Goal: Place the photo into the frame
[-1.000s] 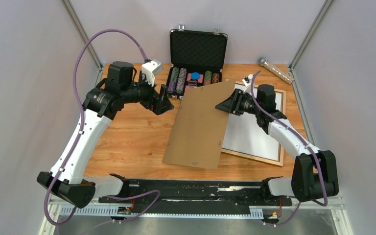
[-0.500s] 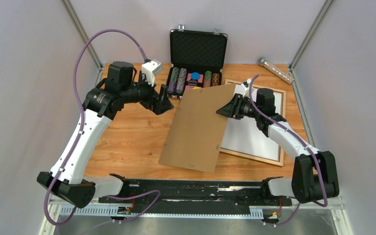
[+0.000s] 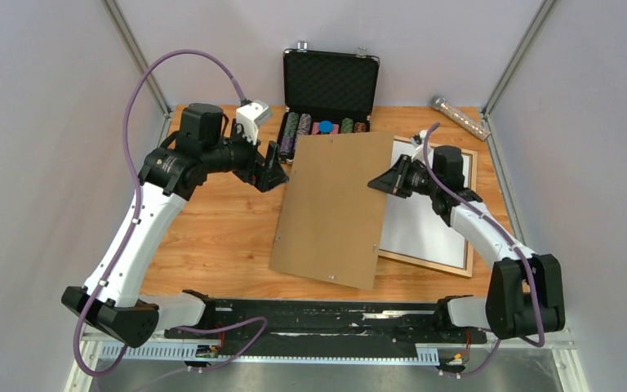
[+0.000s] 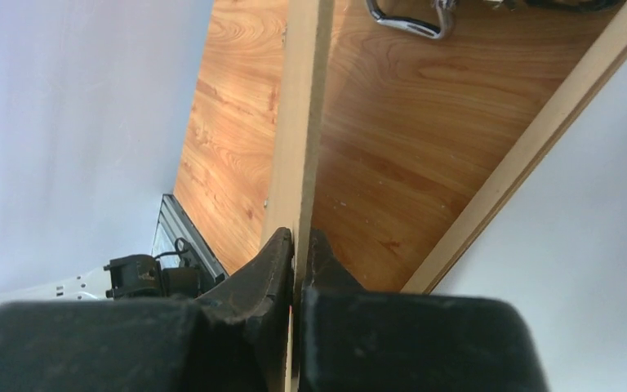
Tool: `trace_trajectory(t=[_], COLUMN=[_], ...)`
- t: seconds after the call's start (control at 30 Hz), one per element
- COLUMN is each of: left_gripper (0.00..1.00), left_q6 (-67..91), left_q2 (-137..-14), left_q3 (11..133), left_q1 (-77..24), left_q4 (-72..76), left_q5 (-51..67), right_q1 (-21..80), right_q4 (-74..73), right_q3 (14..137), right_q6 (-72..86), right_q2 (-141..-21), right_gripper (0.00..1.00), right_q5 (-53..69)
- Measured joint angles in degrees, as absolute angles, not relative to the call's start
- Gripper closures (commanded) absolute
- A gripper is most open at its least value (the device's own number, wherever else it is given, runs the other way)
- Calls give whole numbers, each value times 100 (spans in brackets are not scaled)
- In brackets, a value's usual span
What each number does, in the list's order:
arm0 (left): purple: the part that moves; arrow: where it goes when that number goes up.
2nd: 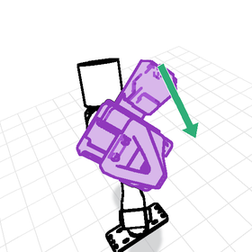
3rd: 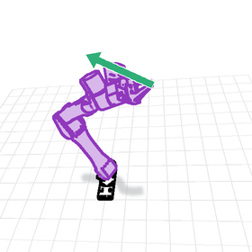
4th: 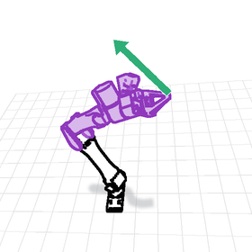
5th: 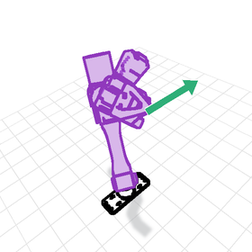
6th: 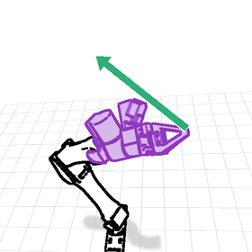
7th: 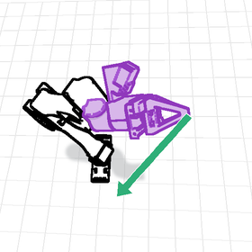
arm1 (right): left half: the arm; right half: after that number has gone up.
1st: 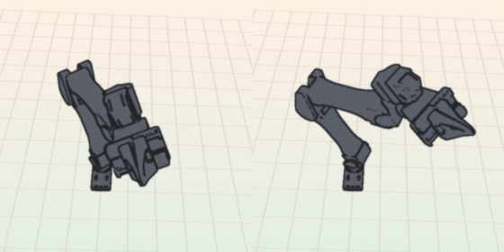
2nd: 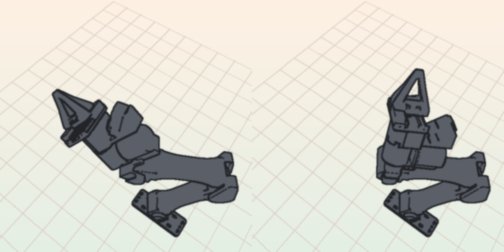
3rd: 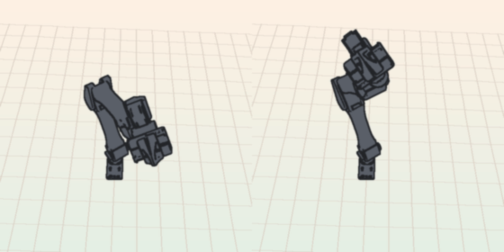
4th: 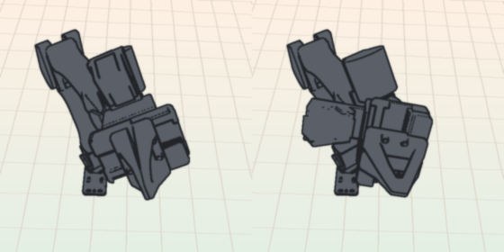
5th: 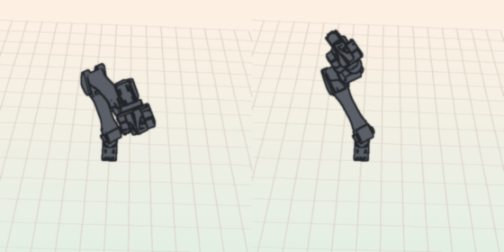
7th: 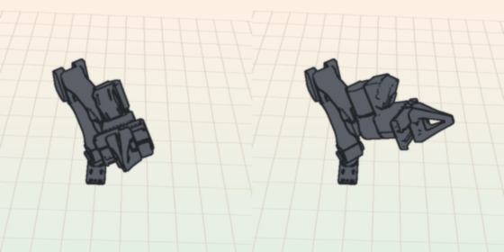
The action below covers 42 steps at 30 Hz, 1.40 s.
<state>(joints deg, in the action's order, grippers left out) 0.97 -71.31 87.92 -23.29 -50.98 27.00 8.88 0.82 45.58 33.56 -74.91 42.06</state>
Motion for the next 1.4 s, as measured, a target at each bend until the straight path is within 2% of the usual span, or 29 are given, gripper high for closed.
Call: trace_trajectory(t=[0.3,0.57,0.87,1.2,1.4], left_gripper=[0,0,0,1,1], left_q6=[95,93,10,58,102], left_q2=[-7131,-7135,-7428,-7992,-8230], left_q3=[8792,8792,8792,8967,9037], left_q1=[-2329,-2329,-2329,-2329,-2329], left_q4=[-5094,-5098,-5061,-4869,-4759], left_q5=[2692,2689,2689,2853,2947], right_q1=[443,-399,-1365,-2947,-3583], right_q4=[-91,-296,-615,-781,-1726], right_q3=[5306,5603,5592,5312,5502], right_q6=[3374,3400,3356,3234,2491], right_q2=[-8093,-8532,-8486,-8208,-8289], right_gripper=[100,100,100,100,100], right_q5=[4383,5009,6088,7310,7682])
